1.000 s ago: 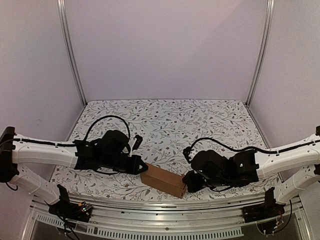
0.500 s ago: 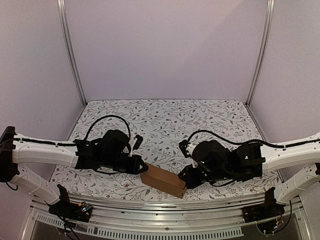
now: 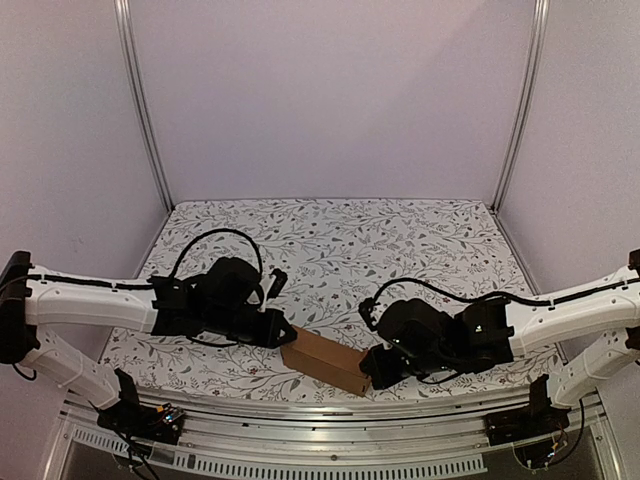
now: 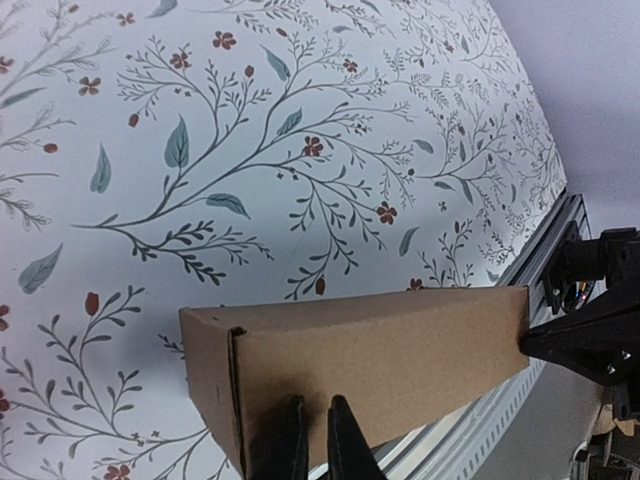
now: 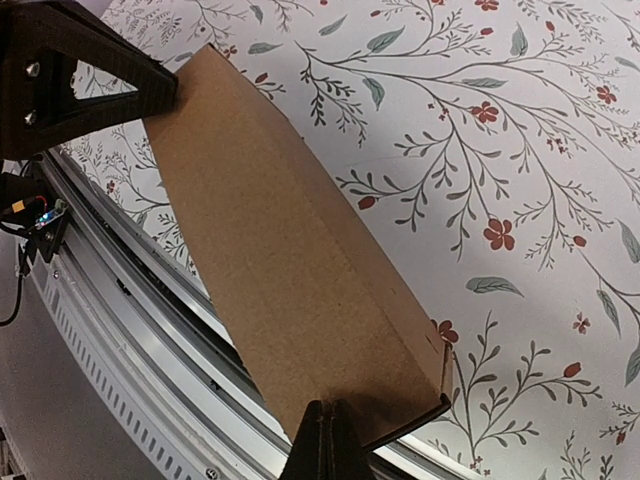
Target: Fold the paper box
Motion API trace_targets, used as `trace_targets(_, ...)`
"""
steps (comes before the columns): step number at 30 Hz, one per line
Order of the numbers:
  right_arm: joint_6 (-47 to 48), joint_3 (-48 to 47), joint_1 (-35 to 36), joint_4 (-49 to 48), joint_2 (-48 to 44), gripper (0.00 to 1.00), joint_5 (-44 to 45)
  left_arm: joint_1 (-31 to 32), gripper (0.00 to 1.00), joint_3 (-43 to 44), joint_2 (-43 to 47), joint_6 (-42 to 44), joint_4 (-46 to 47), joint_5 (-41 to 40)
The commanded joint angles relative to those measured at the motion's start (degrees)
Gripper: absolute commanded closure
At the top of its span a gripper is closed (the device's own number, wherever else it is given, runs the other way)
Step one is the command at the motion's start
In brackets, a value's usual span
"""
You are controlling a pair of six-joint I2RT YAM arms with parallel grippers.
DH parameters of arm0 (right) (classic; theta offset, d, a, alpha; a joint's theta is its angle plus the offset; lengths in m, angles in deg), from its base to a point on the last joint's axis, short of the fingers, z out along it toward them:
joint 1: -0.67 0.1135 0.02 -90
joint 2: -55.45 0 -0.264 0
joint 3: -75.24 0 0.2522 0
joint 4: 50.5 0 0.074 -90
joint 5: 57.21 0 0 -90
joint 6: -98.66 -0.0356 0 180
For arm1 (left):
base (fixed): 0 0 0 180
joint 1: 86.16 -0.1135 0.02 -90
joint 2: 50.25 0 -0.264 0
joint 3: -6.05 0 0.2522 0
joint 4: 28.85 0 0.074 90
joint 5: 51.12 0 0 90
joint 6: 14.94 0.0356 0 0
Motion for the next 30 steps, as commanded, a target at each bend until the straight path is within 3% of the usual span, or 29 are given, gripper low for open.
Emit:
trace_targets(1,2.61,-3.25,-0.10,4.06,0.28,1.00,1.53,-0.37,0.89,2.17,-1.11,2.31,-11.14,0.24)
trace_targets(8,7.15,-7.98,-0.12,5.29,-1.31,1.00,1.38,-0.73,0.68,10.30,3.71,5.84,-18.22,-4.34)
trace_targets(18,10.97,-8.92,4.78,-0.50,1.63,1.00,-4.98,-4.59,0.52,18.51,2.45,8.93,-22.63,-9.20)
trace_targets(23,13.60,-11.65,8.62,0.49,10.58,1.00,-6.09,-8.69,0.52,18.65,-0.91,8.70,-19.05,-4.41)
trace_targets(30,12.63,-13.17,9.59,4.69,18.43,1.00,-1.13,-10.23,0.78,19.50,-10.05,8.95,-15.65,2.86)
